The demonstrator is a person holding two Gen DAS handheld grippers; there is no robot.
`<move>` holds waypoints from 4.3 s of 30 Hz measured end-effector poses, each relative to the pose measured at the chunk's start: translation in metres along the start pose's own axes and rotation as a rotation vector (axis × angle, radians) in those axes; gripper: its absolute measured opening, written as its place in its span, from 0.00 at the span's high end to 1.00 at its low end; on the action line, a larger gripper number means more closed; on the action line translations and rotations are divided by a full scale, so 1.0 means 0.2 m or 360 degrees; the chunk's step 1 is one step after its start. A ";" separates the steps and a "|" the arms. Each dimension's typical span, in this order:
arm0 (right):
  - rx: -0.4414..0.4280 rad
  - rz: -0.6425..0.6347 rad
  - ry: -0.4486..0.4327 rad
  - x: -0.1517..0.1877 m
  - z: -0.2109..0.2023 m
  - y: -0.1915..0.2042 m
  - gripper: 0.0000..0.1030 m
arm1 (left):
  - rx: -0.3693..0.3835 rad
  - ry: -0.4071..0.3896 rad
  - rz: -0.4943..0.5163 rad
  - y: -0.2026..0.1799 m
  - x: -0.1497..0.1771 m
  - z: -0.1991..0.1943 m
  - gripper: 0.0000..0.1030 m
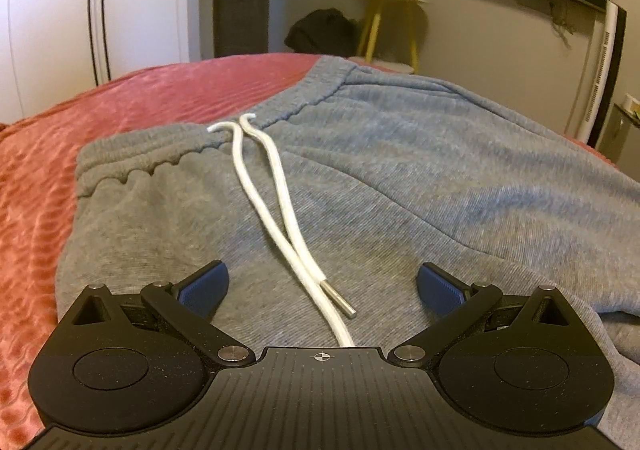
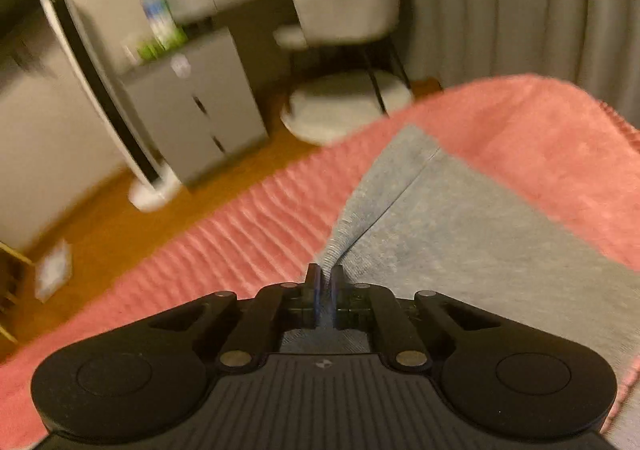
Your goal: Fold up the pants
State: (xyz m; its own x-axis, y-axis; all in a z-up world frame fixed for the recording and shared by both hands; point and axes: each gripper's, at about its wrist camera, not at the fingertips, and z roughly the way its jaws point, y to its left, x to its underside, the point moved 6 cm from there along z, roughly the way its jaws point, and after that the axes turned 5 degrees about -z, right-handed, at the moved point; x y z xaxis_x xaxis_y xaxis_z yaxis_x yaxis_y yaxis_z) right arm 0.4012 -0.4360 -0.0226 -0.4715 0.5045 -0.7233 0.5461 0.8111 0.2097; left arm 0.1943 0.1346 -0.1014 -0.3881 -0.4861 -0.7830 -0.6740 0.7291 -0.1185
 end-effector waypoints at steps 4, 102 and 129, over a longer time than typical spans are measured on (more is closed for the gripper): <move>-0.0165 0.0228 -0.0258 0.16 -0.54 -0.32 1.00 | 0.0002 0.0016 -0.0013 0.00 -0.01 -0.01 0.00; -0.0337 0.0677 -0.0055 0.77 -1.00 -1.31 0.96 | 0.0557 0.0319 -0.0057 0.25 -0.42 -0.25 0.91; 0.0474 0.0243 -0.0084 0.82 -1.12 -1.54 0.80 | -0.0088 0.0220 -0.0107 0.76 -0.40 -0.30 0.56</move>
State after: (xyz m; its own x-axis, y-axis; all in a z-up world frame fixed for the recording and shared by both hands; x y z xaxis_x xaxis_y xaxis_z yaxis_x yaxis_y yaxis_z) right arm 0.0007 -0.5365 -0.0573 -0.3365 0.5912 -0.7329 0.7895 0.6014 0.1226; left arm 0.0848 0.2563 -0.0200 -0.4212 -0.5971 -0.6827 -0.7334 0.6671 -0.1309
